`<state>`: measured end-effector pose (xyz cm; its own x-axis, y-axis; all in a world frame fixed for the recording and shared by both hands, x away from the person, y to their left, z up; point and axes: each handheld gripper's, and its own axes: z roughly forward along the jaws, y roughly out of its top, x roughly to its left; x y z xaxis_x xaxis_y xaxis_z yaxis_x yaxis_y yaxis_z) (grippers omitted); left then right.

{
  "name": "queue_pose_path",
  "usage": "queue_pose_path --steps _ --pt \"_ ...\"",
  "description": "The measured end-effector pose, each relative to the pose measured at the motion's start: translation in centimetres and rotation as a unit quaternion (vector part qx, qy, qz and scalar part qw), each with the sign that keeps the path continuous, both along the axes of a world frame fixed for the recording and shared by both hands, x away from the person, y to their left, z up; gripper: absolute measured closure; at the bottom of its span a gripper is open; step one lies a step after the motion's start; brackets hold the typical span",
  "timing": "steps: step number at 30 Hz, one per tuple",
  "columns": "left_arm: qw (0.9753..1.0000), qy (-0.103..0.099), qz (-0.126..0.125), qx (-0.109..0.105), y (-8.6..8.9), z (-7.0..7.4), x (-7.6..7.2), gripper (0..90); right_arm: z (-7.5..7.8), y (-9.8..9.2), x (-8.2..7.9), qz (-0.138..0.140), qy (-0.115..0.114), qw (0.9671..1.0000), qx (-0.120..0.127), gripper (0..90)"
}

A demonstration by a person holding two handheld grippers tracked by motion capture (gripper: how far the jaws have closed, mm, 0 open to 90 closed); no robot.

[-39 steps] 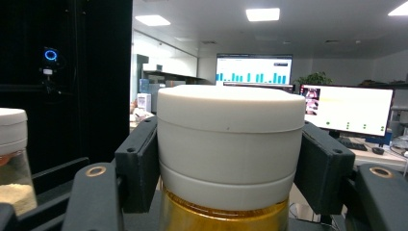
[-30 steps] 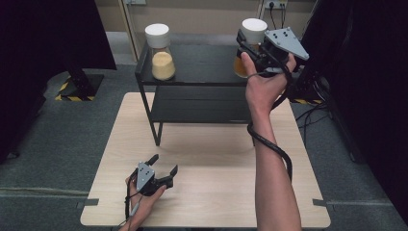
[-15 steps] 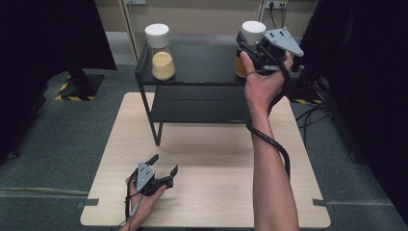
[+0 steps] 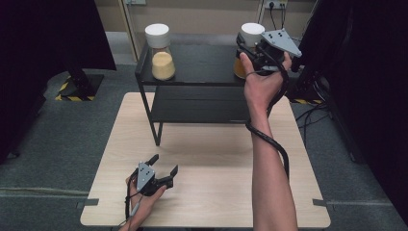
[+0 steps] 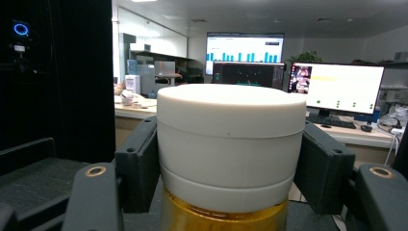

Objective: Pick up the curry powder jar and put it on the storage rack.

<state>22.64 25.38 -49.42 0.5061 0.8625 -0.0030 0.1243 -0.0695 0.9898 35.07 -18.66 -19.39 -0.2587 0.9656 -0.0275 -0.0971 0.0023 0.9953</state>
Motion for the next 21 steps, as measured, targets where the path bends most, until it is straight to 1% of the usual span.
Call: queue_pose_path --steps 7,13,16,18,21 --pt "1.0000 -0.001 0.000 0.002 -0.02 0.01 -0.02 13.6 -0.05 -0.05 0.03 0.002 -0.001 1.0000 -0.001 33.7" --pt "1.0000 -0.001 0.001 0.002 -0.05 0.01 -0.02 13.5 -0.22 -0.11 0.08 0.004 -0.001 1.0000 0.004 32.1" --pt "1.0000 -0.001 0.001 0.001 -0.04 0.00 -0.02 13.5 -0.01 -0.03 0.10 0.004 0.007 0.9999 0.007 26.5" --pt "1.0000 -0.001 0.000 0.001 -0.02 0.00 -0.02 13.5 -0.03 0.11 0.03 0.001 0.008 0.9999 0.007 22.6" --pt "1.0000 0.000 0.001 -0.001 -0.02 -0.03 -0.03 13.5 -0.10 0.13 -0.08 0.000 0.008 0.9998 0.015 16.1"
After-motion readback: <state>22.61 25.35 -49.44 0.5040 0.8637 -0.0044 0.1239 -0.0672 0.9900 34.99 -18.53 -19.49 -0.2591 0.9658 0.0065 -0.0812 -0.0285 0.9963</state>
